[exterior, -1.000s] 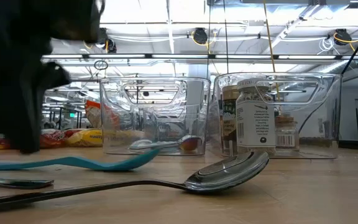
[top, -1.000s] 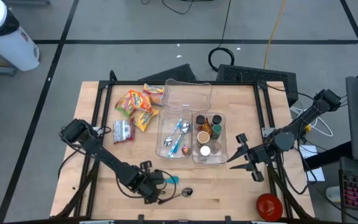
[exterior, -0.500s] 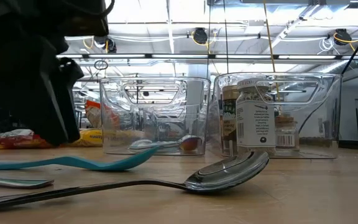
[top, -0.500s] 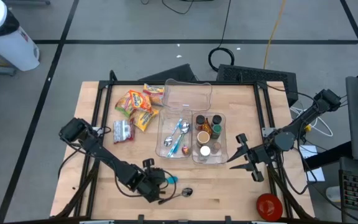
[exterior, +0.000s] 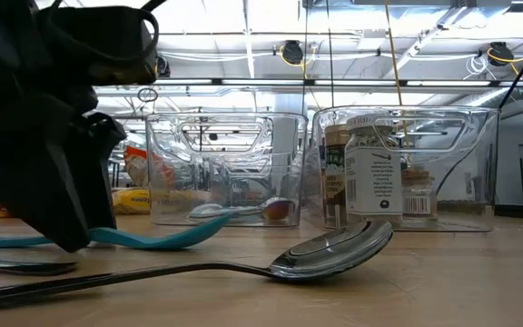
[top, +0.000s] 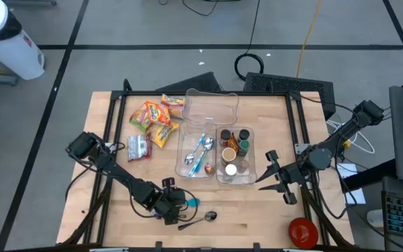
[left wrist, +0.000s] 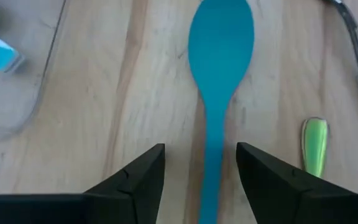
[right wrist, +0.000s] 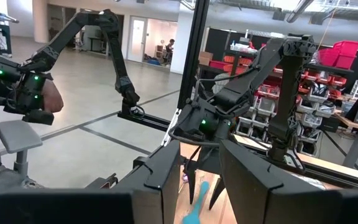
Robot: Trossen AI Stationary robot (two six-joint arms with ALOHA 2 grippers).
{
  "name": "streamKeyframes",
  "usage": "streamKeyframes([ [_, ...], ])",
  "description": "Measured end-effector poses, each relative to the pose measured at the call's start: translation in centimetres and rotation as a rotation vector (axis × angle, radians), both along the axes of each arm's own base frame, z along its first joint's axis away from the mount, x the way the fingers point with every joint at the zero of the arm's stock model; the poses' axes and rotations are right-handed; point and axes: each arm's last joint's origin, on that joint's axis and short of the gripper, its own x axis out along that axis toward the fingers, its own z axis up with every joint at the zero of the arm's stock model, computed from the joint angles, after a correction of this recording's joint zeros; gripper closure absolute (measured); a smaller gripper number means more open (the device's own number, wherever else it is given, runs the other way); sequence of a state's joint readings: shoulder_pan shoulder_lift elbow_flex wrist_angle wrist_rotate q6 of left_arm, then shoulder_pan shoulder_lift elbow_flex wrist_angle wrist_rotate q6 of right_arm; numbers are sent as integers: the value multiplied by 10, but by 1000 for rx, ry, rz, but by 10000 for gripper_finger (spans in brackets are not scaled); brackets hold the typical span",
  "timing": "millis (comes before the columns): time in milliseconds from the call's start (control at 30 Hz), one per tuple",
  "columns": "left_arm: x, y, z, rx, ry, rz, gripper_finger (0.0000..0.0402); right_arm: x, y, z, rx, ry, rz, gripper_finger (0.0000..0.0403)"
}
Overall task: Pick & Place Food Item
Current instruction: Put the blue spoon into the bottom left transparent bin
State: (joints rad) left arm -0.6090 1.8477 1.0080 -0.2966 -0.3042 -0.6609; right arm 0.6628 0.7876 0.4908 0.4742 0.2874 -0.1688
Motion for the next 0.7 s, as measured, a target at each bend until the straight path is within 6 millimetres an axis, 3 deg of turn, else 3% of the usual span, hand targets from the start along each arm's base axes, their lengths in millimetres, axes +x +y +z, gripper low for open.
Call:
streamKeyframes([
  [233,-3,2,-3,-6,12,-10,228,0,0,0,0,0,0,298],
  [633,-4,1,-4,8,23,-83,375,0,0,0,0,0,0,298],
  [700,-4,1,-4,12,24,-86,382,0,0,0,0,0,0,298],
])
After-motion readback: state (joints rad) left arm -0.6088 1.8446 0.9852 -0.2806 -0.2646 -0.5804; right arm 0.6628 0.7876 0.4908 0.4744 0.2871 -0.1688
